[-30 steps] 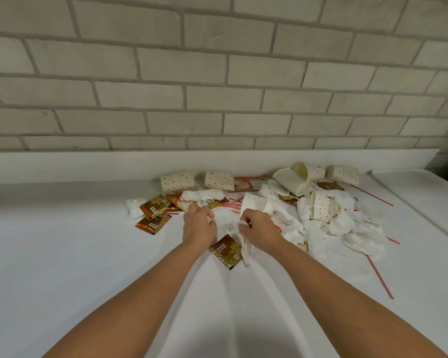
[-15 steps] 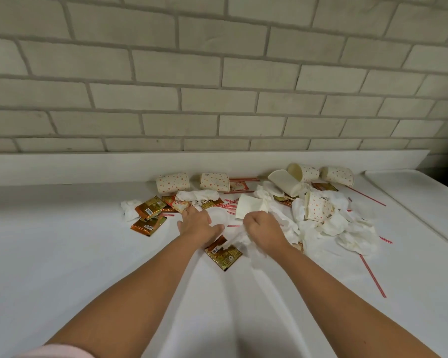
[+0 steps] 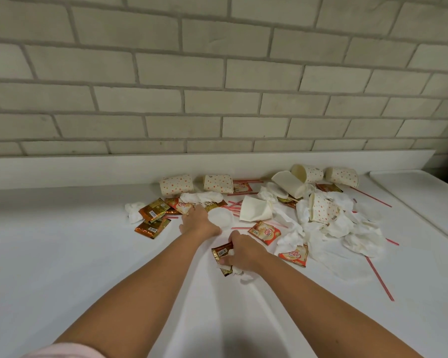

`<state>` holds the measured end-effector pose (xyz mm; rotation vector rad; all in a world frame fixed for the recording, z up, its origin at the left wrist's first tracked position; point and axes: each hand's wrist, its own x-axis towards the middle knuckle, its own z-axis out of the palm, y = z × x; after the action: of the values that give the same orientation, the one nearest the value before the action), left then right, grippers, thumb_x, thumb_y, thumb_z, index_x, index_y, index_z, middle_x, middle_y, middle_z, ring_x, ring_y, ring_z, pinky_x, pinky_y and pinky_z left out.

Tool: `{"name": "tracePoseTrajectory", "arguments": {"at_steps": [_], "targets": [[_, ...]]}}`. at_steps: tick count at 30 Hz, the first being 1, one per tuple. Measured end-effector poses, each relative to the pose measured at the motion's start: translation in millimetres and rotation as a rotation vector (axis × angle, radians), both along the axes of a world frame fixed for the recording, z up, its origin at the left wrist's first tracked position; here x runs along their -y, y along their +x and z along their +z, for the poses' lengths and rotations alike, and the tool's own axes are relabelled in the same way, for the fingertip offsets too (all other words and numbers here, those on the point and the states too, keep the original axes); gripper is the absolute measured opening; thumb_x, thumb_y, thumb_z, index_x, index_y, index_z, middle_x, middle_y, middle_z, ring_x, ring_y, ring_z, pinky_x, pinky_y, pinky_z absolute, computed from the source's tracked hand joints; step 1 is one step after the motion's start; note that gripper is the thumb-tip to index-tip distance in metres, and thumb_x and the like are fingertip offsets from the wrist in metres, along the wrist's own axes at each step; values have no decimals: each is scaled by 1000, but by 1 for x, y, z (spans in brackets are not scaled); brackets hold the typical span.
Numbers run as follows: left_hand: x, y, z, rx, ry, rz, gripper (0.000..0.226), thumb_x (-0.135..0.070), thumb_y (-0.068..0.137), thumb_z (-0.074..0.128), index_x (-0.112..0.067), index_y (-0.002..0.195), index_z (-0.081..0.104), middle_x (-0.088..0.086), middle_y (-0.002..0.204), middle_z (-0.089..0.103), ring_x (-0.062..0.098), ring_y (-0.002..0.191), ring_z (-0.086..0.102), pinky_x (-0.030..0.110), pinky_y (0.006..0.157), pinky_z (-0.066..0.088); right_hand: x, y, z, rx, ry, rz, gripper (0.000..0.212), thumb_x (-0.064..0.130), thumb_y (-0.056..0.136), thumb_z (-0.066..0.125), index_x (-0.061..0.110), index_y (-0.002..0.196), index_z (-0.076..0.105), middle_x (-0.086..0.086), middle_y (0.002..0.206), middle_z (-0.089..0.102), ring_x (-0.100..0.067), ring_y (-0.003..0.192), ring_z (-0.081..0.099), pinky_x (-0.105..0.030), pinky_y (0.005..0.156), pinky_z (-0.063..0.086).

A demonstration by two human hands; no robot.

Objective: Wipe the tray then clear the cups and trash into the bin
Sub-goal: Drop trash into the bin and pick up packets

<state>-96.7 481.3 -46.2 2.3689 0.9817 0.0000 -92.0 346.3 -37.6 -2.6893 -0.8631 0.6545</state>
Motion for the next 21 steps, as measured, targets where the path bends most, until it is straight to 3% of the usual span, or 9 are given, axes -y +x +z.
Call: {"name": "tracePoseTrajectory", "arguments": {"at_steps": [3, 7, 12, 17, 21], "targets": [[-2, 2, 2, -38, -25, -25, 92, -32, 66, 77, -13, 140, 26, 8, 146, 30, 30, 136, 27, 44, 107, 35, -1, 0, 0, 9, -6, 31, 48, 36, 87, 61, 10, 124, 45, -8, 122, 57, -23, 112, 55, -32, 82, 44], [-3, 10, 8, -4, -99, -42, 105, -52, 71, 73, -8, 146, 15, 12, 154, 18, 32, 142, 16, 46, 112, 29, -2, 0, -3, 41, 5, 51, 44, 34, 89, 59, 13, 125, 47, -8, 123, 50, -25, 110, 55, -34, 83, 45], [7, 14, 5, -29, 20, -27, 94, -50, 74, 72, -9, 144, 23, 10, 152, 24, 31, 141, 21, 43, 108, 31, -1, -1, -7, 57, 6, 63, 46, 35, 89, 59, 14, 127, 45, -8, 125, 43, -26, 110, 54, -37, 88, 46], [0, 14, 2, -66, -49, -39, 80, -48, 71, 75, -7, 132, 44, 11, 136, 48, 28, 127, 43, 37, 102, 43, 1, 1, -6, 42, 18, 74, 46, 37, 90, 58, 14, 128, 45, -8, 126, 45, -25, 114, 52, -37, 91, 45], [-6, 12, 8, 36, -214, -35, 61, -27, 79, 73, -3, 128, 46, 13, 129, 53, 28, 120, 50, 36, 98, 46, 3, 2, -6, 28, 44, 83, 43, 37, 88, 60, 13, 122, 49, -9, 124, 49, -24, 110, 54, -35, 87, 45]]}}
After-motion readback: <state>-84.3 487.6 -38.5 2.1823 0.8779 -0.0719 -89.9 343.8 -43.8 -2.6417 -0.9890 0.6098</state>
